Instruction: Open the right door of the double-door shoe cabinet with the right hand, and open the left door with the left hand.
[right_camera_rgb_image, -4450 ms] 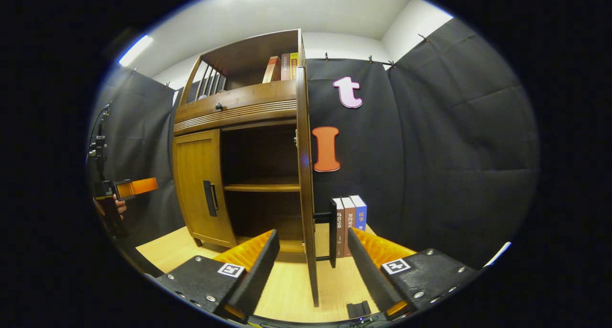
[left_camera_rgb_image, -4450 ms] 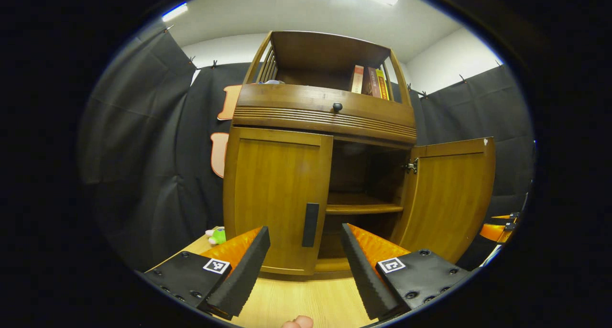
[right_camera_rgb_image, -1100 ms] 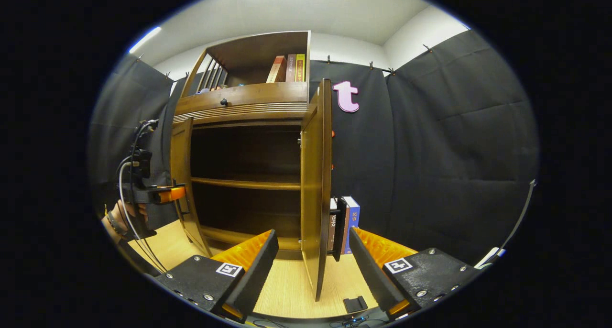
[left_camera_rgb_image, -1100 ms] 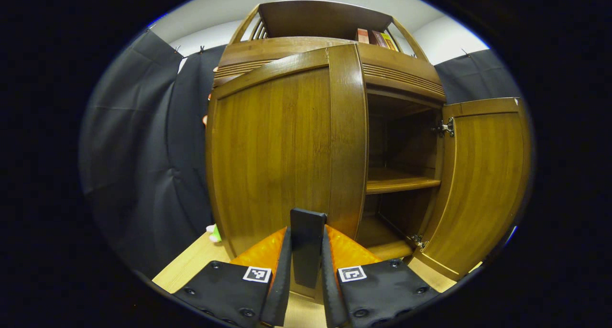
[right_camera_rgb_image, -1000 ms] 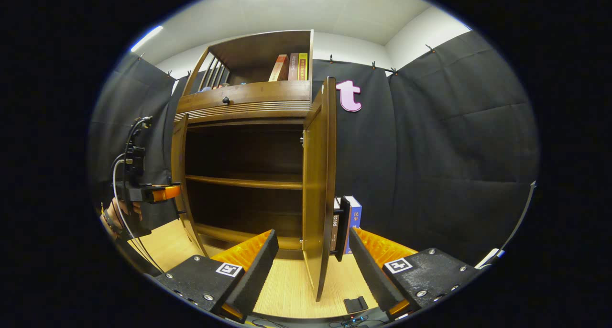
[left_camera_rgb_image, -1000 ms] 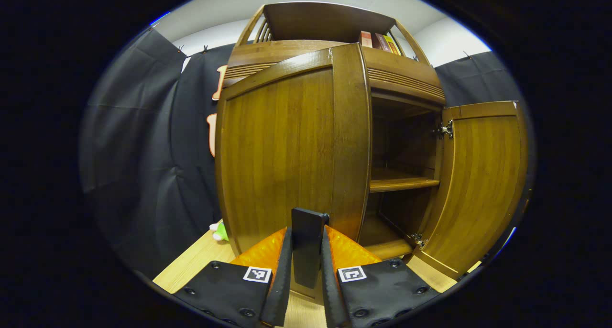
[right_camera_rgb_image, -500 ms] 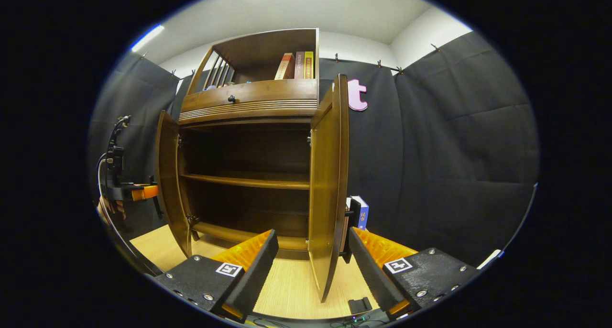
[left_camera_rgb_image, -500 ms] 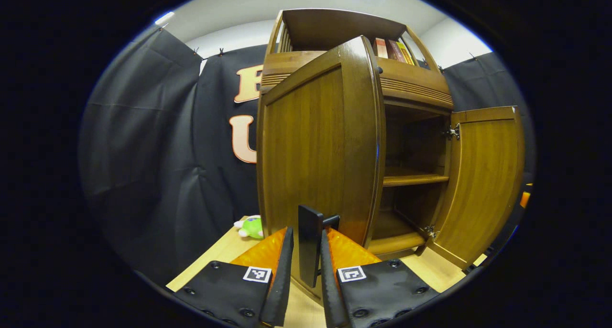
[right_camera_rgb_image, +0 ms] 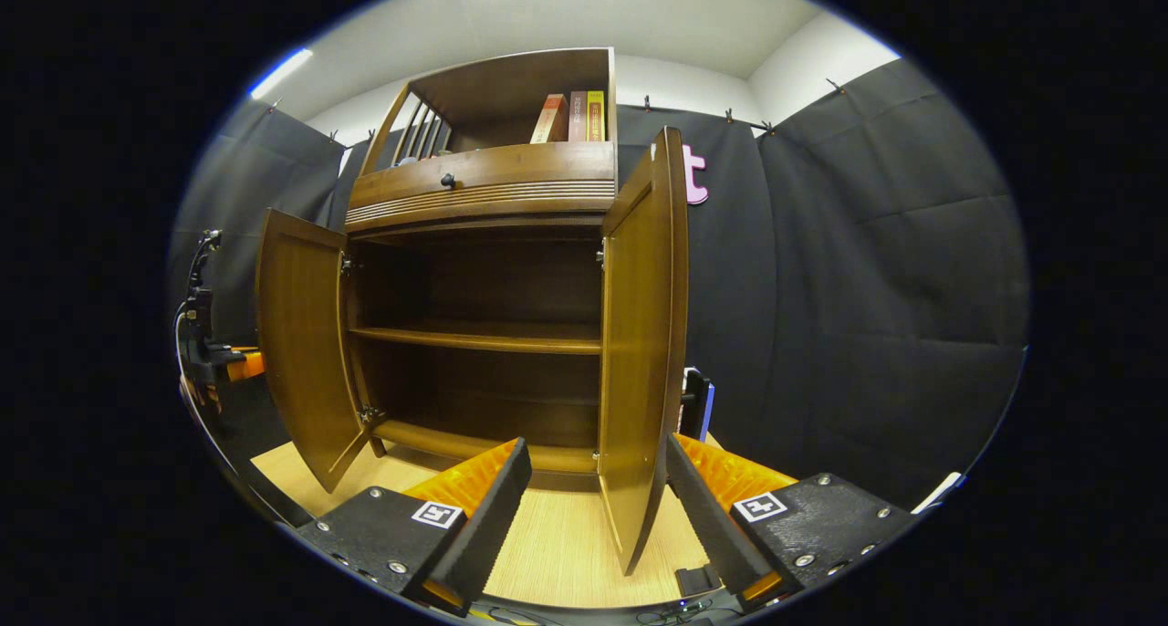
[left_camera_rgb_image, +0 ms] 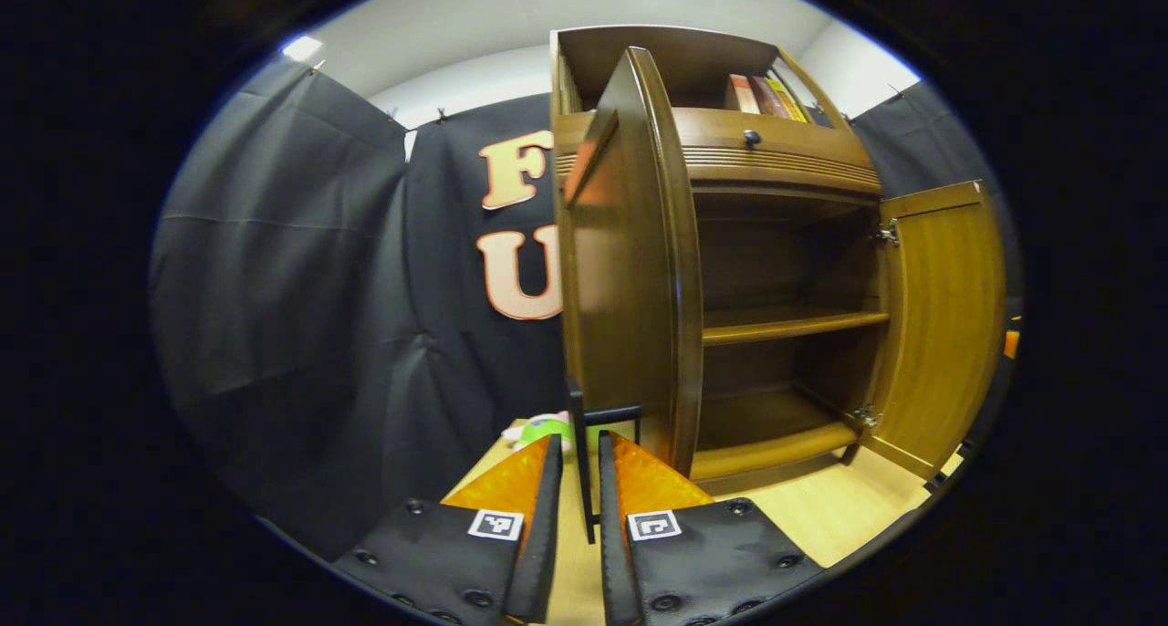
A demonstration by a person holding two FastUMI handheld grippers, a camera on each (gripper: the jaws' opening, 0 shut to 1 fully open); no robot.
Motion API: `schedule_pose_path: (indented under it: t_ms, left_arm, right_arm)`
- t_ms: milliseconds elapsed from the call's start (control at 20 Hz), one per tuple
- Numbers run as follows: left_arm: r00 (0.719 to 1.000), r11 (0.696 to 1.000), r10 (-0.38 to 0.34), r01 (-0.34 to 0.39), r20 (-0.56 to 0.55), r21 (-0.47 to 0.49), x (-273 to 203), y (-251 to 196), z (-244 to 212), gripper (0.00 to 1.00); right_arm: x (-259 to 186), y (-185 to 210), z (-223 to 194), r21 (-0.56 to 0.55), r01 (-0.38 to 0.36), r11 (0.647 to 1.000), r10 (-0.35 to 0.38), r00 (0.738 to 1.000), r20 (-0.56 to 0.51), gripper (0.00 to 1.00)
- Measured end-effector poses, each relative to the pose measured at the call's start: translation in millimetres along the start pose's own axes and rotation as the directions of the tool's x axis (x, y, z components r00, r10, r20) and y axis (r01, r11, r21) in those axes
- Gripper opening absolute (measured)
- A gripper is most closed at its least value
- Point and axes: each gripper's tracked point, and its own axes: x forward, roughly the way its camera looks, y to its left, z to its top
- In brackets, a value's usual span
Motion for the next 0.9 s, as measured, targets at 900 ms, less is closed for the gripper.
schedule_pose_path:
  t_ms: [900]
  left_arm:
    - [0.996, 0.989, -0.073, 0.079, 0.045, -0.125, -21.7, 136.5, -1.9, 0.42]
  right_arm:
    - [6.0, 9.1, 4.1, 0.000, 0.011, 1.000, -0.011, 1.000, 0.000, 0.93]
